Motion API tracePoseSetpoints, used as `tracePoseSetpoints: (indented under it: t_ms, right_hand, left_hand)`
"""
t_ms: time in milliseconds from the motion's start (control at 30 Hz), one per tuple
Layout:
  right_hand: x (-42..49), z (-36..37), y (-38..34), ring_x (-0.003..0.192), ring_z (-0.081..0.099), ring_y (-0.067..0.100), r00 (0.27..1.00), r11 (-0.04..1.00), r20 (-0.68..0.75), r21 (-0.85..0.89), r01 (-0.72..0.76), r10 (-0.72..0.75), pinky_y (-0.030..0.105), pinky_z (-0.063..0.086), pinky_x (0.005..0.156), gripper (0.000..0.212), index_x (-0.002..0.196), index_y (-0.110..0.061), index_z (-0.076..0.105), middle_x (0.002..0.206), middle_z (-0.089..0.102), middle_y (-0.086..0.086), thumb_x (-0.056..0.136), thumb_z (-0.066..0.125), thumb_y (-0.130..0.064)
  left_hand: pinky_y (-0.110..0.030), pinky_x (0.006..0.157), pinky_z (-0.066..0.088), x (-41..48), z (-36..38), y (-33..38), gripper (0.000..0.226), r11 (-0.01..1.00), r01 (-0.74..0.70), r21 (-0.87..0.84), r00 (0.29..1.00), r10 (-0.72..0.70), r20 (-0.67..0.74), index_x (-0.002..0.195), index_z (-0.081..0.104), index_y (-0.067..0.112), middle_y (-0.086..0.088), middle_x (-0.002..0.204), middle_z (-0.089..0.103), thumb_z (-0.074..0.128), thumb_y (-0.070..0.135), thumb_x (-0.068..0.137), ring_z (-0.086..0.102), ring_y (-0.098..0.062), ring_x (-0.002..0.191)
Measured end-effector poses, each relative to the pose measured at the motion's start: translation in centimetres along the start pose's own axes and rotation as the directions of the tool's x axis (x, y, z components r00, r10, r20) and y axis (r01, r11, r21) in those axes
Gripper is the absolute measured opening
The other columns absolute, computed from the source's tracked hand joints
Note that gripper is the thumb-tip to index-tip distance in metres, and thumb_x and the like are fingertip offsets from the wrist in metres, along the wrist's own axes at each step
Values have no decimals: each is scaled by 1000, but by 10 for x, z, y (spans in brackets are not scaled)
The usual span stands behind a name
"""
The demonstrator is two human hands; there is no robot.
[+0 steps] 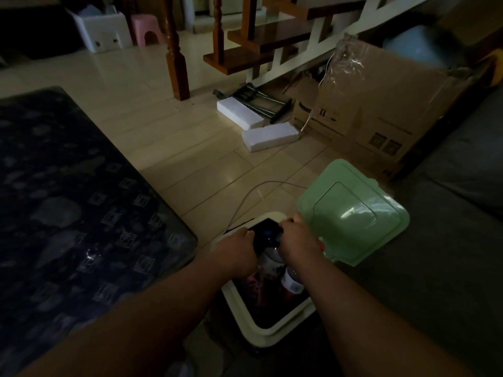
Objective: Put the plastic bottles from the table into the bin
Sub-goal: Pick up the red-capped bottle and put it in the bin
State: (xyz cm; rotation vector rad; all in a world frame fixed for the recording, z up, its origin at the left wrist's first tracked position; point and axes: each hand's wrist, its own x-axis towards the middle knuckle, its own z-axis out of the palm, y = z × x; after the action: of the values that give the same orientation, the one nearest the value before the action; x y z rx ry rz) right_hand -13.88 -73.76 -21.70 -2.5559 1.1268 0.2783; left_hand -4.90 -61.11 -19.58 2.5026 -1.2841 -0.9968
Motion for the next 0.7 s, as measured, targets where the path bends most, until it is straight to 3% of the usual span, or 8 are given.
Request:
tracePoseSetpoints:
  t_ms: [100,200,333,500,567,633,700]
  right_hand:
    - [-6,-8,4,128,45,24,996,995,91,-102,16,-7,30,37,103,37,126,-8,54,137,45,9,91,57,-20]
    - [-11,-18,-2,135,38,25,990,998,140,-66,10,-1,30,35,105,38,127,-6,54,140,44,12,92,55,-21]
    - [-25,-24,-24,144,29,25,995,996,77,68,55,-61,27,33,108,51,138,-7,48,162,15,11,88,61,-12]
    - [-46,-36,-59,144,31,23,991,973,-53,189,132,-124,27,27,112,57,147,-10,38,161,23,7,93,53,-4]
    - [-55,-45,-73,141,34,21,987,959,-98,241,150,-130,28,30,110,56,147,-12,39,160,26,4,93,52,-3]
    - [-65,-56,-87,140,36,21,978,943,-153,278,183,-144,27,30,109,53,146,-13,41,158,30,4,94,50,-4]
    - [-76,-68,-100,138,38,22,963,926,-211,302,227,-167,25,30,108,50,145,-13,43,156,34,5,96,49,-7]
  left_hand:
    - [-43,105,38,-5,-3,2,62,1000,-2,-6,1000,2,13,142,30,5,-13,148,29,49,26,87,40,-32,132]
    - [-35,111,28,-14,-9,1,61,1000,1,-30,1000,-1,2,147,24,4,-15,154,22,46,21,92,28,-29,141]
    - [-29,113,23,-37,-25,-1,64,984,-57,-172,993,38,-111,151,19,12,-6,161,12,47,16,93,24,-22,144]
    - [-12,104,18,-72,-49,-2,64,928,-135,-348,970,52,-238,152,20,20,-3,159,22,49,16,95,26,-15,143]
    - [-9,94,24,-84,-58,-3,65,901,-119,-418,961,-1,-276,151,21,23,-4,155,31,49,17,94,37,-16,136]
    - [-11,81,34,-97,-69,-6,62,876,-113,-469,941,-57,-333,150,23,25,-7,146,44,47,16,93,55,-15,112]
    - [-17,76,38,-111,-79,-12,62,856,-119,-503,913,-105,-395,149,27,29,-7,142,47,47,18,92,56,-10,91]
